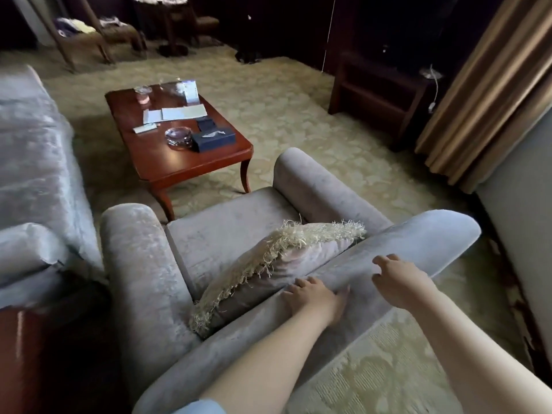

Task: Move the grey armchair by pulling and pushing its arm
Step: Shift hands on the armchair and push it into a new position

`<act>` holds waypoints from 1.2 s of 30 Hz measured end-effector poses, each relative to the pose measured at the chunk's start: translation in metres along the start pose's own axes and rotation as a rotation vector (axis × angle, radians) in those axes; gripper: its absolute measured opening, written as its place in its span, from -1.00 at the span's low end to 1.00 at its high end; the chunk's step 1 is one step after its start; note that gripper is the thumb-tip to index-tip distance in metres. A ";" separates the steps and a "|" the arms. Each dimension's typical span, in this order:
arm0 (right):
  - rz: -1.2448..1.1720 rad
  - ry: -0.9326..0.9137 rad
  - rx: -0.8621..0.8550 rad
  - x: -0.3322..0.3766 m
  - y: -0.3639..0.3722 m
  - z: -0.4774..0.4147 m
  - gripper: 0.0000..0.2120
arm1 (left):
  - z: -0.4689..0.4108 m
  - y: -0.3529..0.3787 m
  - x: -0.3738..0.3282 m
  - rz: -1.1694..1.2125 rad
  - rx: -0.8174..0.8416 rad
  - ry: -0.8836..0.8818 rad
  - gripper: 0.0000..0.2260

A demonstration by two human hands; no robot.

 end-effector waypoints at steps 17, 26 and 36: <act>0.136 -0.407 0.226 -0.141 -0.020 -0.187 -0.69 | -0.112 0.022 -0.200 0.029 0.008 -0.199 -0.35; 0.167 -1.015 0.261 -0.190 -0.025 -0.220 -0.54 | -0.128 0.019 -0.230 0.058 -0.191 -0.334 -0.60; 0.245 -1.516 0.405 -0.171 -0.007 -0.257 -0.22 | -0.140 0.040 -0.230 -0.111 -0.353 -0.375 -0.57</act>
Point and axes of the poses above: each hand's wrist, its own z-axis away from the middle knuckle, its own y-axis out of the palm, x = y × z, the point moved 2 cm from there along -z, towards the middle knuckle, and after that the axes turned 9 degrees about -x, right-handed, at the moved point
